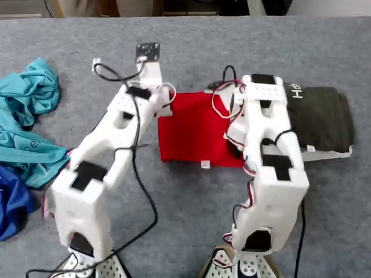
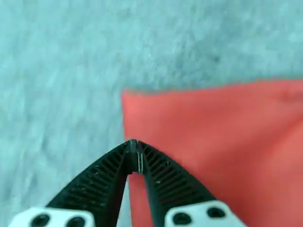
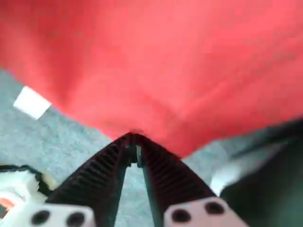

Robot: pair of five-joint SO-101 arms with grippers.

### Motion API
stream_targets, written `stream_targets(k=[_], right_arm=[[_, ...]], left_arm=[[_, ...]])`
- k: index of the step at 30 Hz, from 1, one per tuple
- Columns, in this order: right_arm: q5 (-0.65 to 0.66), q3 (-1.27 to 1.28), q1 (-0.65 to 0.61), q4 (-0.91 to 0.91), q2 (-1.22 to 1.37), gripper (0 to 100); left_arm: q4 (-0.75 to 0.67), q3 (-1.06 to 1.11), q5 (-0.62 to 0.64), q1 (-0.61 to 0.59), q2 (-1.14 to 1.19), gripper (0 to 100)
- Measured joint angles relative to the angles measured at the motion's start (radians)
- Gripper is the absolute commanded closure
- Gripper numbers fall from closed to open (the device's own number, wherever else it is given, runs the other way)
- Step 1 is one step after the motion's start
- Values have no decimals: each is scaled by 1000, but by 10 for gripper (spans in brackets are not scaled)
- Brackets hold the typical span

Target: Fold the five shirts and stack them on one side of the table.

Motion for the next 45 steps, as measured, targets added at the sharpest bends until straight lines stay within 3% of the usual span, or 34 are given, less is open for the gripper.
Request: stream_targets(k=[10, 18, 23, 26, 30, 34, 36, 41, 45], right_arm=[[0, 0, 8, 0, 0, 997], [0, 64, 14, 52, -384, 997], [5, 265, 14, 57, -671, 993], [5, 434, 12, 21, -807, 992], [-25, 624, 12, -101, -928, 988], [-242, 706, 12, -238, -941, 872], [-368, 709, 12, -278, -921, 821], [-618, 709, -74, -356, -786, 822], [-758, 651, -120, -448, -654, 811]], left_arm=[[391, -637, -46, -35, 448, 982], [697, -1048, -98, -52, 483, 982], [919, -1303, -166, -51, 483, 982], [953, -1373, -195, -61, 483, 982], [961, -1382, -196, -107, 483, 982], [961, -1234, -196, -129, 482, 982], [961, -1112, -178, -129, 454, 982], [950, -755, -155, -126, 227, 982], [769, -399, -150, -114, 14, 982]])
